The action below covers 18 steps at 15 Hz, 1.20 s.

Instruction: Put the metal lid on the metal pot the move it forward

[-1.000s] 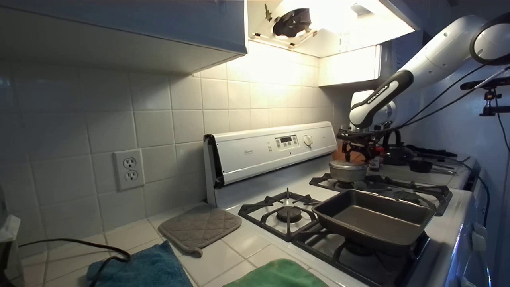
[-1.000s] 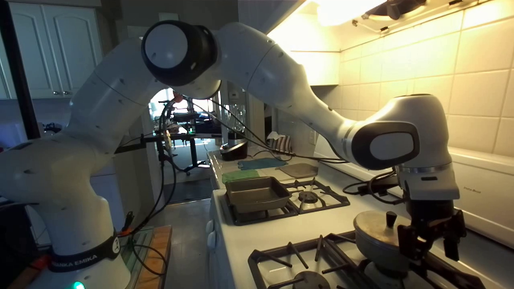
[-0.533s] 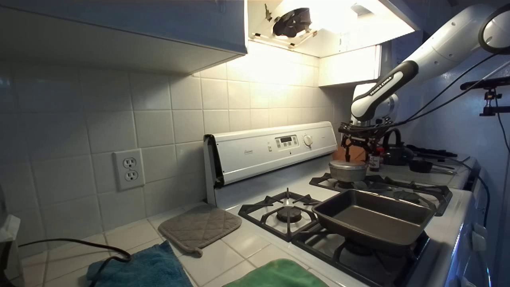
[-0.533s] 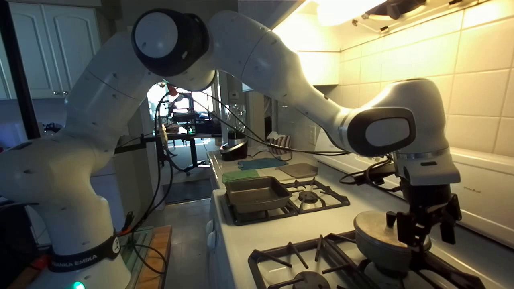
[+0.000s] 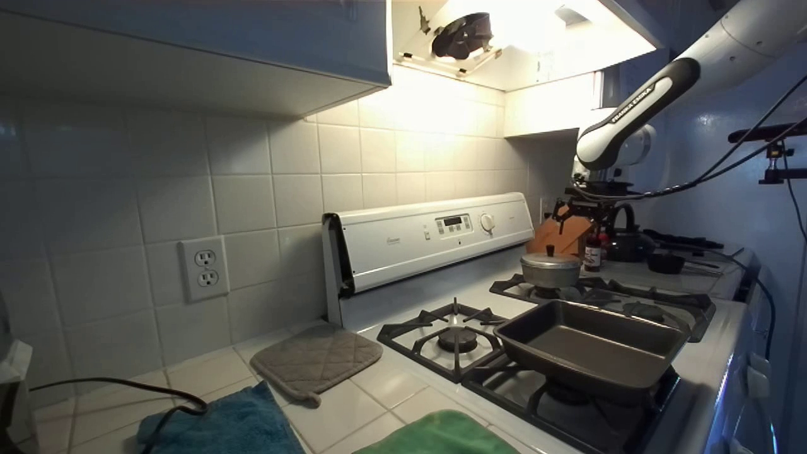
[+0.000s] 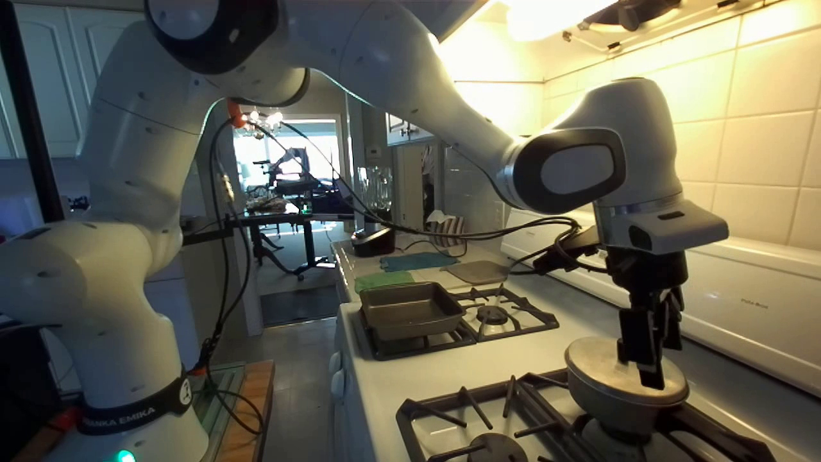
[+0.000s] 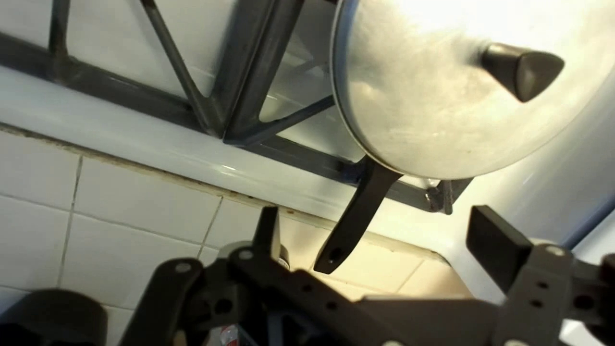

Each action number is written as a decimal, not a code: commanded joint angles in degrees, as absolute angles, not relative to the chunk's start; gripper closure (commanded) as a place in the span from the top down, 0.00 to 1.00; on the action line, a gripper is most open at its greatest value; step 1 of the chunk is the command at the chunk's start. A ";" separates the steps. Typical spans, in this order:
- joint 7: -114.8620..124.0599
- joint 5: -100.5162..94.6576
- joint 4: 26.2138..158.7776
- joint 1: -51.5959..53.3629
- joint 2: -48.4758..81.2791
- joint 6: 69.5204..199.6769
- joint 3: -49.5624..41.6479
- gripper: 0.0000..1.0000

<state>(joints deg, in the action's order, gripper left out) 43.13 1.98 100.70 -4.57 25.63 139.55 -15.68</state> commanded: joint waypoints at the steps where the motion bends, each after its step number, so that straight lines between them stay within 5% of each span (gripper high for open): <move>1: 30.65 1.46 111.63 -6.38 16.49 142.65 -13.67 1.00; 18: -36.60 24.22 124.67 -13.84 4.56 142.95 -5.26 1.00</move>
<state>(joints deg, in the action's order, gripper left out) -25.52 18.63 121.87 -12.05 7.64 144.13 -6.70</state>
